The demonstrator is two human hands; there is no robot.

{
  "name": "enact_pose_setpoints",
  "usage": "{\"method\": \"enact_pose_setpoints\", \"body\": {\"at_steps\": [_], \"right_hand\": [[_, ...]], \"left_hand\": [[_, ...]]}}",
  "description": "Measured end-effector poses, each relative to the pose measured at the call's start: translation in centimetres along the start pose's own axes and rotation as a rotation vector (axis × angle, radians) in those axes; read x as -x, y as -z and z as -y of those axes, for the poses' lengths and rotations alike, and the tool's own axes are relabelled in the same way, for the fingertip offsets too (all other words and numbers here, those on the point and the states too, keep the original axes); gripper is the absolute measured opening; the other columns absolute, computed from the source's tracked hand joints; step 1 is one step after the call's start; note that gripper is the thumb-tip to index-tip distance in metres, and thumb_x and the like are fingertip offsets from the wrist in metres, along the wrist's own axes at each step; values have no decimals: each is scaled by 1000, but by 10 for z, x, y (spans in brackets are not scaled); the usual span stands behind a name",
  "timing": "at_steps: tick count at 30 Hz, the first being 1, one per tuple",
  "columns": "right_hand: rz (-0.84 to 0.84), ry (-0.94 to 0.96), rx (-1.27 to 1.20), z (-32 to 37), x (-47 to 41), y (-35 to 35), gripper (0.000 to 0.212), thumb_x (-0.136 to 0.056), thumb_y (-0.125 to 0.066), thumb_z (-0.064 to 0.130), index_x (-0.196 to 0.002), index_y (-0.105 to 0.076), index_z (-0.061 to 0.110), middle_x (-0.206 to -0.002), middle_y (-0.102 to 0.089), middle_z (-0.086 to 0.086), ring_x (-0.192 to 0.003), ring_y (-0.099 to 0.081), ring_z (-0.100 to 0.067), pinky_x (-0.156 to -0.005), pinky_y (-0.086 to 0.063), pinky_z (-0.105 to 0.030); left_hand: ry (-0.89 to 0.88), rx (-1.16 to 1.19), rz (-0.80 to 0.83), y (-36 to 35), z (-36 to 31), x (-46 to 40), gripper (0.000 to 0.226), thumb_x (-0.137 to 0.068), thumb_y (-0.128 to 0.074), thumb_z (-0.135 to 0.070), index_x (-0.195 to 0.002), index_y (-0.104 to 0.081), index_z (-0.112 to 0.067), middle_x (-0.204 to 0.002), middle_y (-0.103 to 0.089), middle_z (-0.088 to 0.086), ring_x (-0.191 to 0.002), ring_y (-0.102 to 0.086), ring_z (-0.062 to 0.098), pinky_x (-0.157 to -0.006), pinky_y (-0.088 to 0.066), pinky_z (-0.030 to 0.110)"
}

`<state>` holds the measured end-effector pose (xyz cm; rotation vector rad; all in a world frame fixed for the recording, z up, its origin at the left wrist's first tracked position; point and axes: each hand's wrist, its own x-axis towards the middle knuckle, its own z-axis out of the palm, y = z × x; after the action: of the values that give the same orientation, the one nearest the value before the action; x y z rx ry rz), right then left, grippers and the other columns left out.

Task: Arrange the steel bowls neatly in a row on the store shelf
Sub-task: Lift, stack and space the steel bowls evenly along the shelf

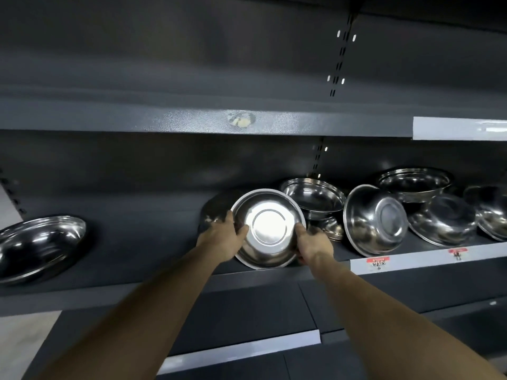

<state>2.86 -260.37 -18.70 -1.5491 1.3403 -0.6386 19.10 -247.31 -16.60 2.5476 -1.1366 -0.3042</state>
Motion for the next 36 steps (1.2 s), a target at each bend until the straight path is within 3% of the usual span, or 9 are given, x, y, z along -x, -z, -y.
{"method": "enact_pose_setpoints", "body": {"at_steps": [6,11,16,19,23,26,29,32,36], "right_hand": [[-55,73,116,4,-2,-9,61,-97,-43,55,-133,-62,10,-133,-62,-19,-134,-47,-32,-113,-38,-43],[-163,131,138,16,8,-11,65,-95,-41,63,-104,-73,8,-114,-68,-20,-112,-60,-37,-99,-49,-41],[-312,262,82,38,27,-20,62,-91,-46,66,-94,-72,10,-107,-68,-14,-93,-63,-31,-82,-48,-34],[-380,370,39,52,40,-25,56,-92,-47,64,-98,-69,12,-107,-58,-4,-85,-56,-25,-76,-35,-29],[-378,507,-32,65,54,-38,54,-99,-42,56,-121,-65,13,-120,-53,-3,-101,-60,-25,-85,-42,-32],[-349,545,-108,70,64,-50,43,-103,-37,44,-113,-66,13,-114,-59,-2,-92,-56,-20,-79,-35,-26],[-293,429,-273,74,74,-61,46,-104,-32,46,-75,-56,19,-73,-58,9,-83,-59,-28,-68,-34,-24],[-226,163,-406,80,75,-68,61,-97,-29,67,-83,-60,16,-80,-63,-2,-91,-57,-30,-92,-45,-37],[-72,71,-370,82,70,-73,64,-88,-50,67,-107,-69,8,-106,-69,-10,-104,-63,-31,-99,-48,-36]], "left_hand": [[71,225,-16,-6,-16,-3,66,-94,-35,-62,-140,-42,-15,-139,-50,15,-130,-44,34,-99,-39,39],[165,435,-81,7,-26,-2,64,-95,-36,-61,-134,-49,-12,-121,-67,14,-118,-58,32,-93,-45,33],[217,535,-236,36,-20,2,61,-97,-32,-59,-131,-52,-12,-132,-59,16,-122,-55,36,-102,-44,41],[258,605,-321,56,-10,4,59,-97,-30,-60,-126,-53,-14,-129,-59,14,-120,-55,35,-99,-42,40],[227,862,-398,78,9,10,65,-95,-27,-65,-132,-50,-17,-131,-57,11,-118,-57,34,-105,-44,46],[182,1055,-354,92,22,18,72,-91,-23,-70,-129,-55,-18,-132,-56,7,-127,-52,28,-107,-43,49],[178,1120,-303,98,35,23,65,-91,-31,-65,-119,-61,-15,-129,-60,7,-128,-53,26,-110,-40,47],[195,1248,-278,101,46,25,28,-91,-43,-29,-97,-63,-10,-108,-68,12,-89,-70,24,-90,-55,33],[210,1104,-256,95,66,27,58,-87,-47,-12,-145,-47,-15,-144,-53,6,-131,-51,24,-116,-36,37]]}}
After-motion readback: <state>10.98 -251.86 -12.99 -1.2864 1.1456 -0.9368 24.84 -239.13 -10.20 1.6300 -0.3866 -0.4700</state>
